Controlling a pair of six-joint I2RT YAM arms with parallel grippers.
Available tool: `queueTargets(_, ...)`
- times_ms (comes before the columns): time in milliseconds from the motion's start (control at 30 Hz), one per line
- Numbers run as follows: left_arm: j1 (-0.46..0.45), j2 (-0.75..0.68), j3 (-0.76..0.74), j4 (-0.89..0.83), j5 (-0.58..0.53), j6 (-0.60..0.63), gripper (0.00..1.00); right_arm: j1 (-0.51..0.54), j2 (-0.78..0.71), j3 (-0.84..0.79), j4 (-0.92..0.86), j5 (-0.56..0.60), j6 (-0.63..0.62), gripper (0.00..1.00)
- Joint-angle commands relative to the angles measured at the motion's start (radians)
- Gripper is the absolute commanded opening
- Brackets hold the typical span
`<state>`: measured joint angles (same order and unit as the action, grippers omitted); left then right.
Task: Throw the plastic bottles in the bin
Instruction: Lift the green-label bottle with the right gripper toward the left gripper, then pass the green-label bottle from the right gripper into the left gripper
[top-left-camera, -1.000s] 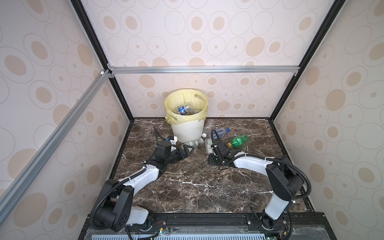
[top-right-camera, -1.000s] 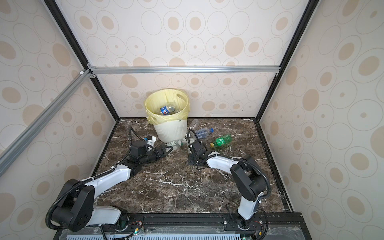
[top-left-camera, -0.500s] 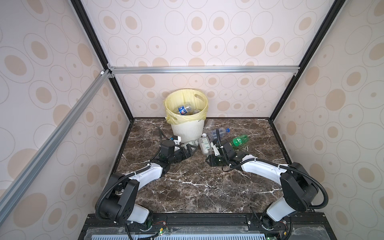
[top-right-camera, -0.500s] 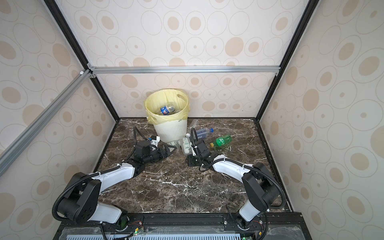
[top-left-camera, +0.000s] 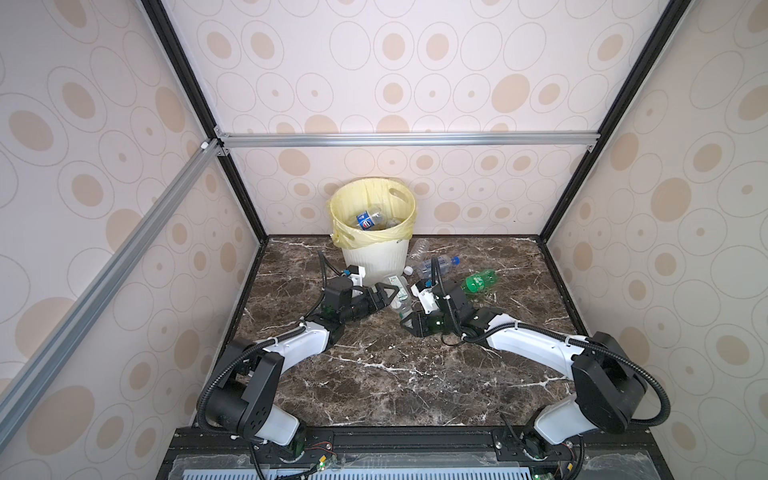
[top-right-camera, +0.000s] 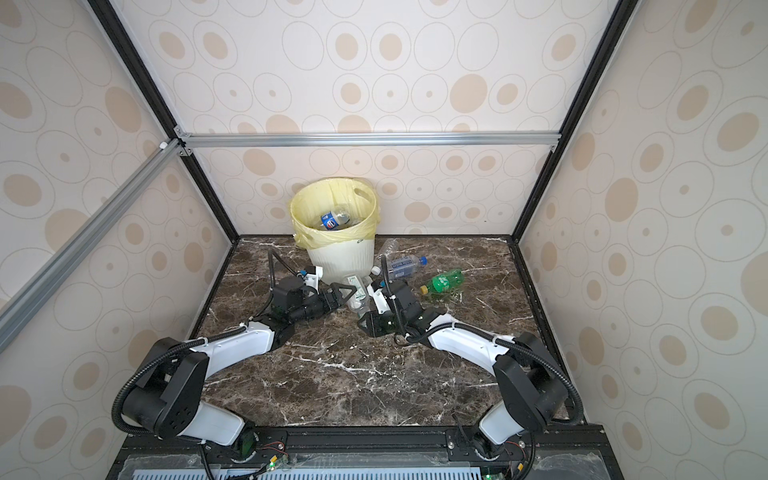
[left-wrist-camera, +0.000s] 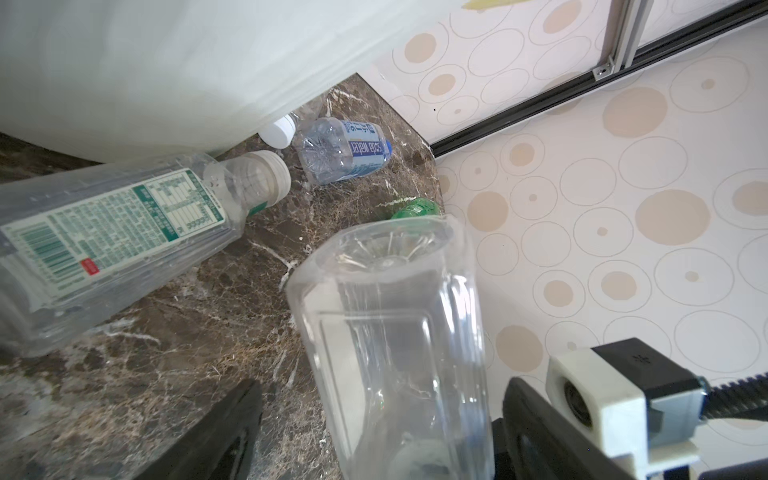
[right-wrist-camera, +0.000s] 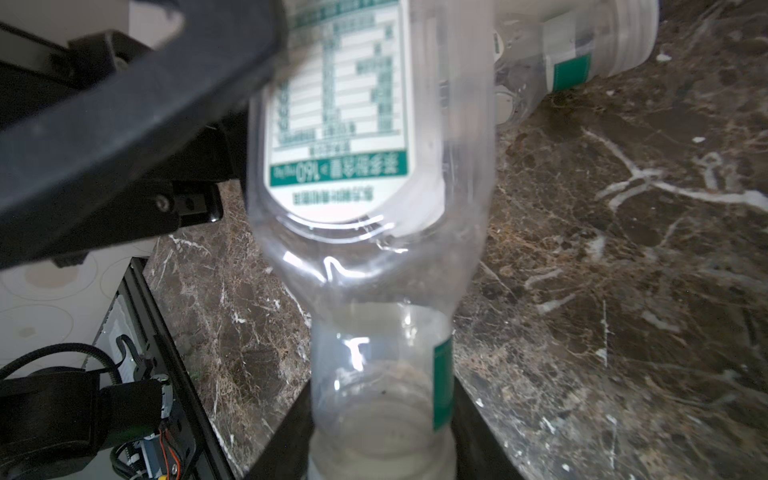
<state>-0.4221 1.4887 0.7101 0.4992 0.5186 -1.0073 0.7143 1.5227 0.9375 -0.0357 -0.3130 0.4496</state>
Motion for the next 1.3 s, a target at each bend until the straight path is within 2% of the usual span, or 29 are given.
queueTargets(0, -0.005, 0.007, 0.043, 0.051, 0.007, -0.018, 0.86, 0.013, -0.022, -0.004, 0.036, -0.046, -0.020, 0.35)
queueTargets(267, -0.006, 0.010, 0.042, 0.065, 0.003, -0.027, 0.73, 0.023, -0.020, 0.007, 0.036, -0.076, -0.030, 0.35)
queueTargets(400, -0.006, 0.003, 0.040, 0.060, -0.004, -0.028, 0.59, 0.023, -0.021, 0.013, 0.032, -0.083, -0.035, 0.38)
queueTargets(667, -0.001, -0.038, 0.032, 0.002, -0.043, -0.030, 0.58, 0.024, -0.065, 0.032, -0.024, -0.042, -0.041, 0.57)
queueTargets(933, 0.038, -0.121, 0.055, -0.131, -0.103, -0.019, 0.56, 0.026, -0.182, 0.078, -0.130, 0.071, -0.053, 0.80)
queueTargets(1167, 0.053, -0.212, 0.169, -0.320, -0.151, 0.075, 0.56, 0.026, -0.273, 0.145, -0.194, 0.218, -0.067, 1.00)
queueTargets(1267, 0.054, -0.237, 0.249, -0.401, -0.177, 0.130, 0.56, 0.027, -0.287, 0.180, -0.211, 0.280, -0.078, 1.00)
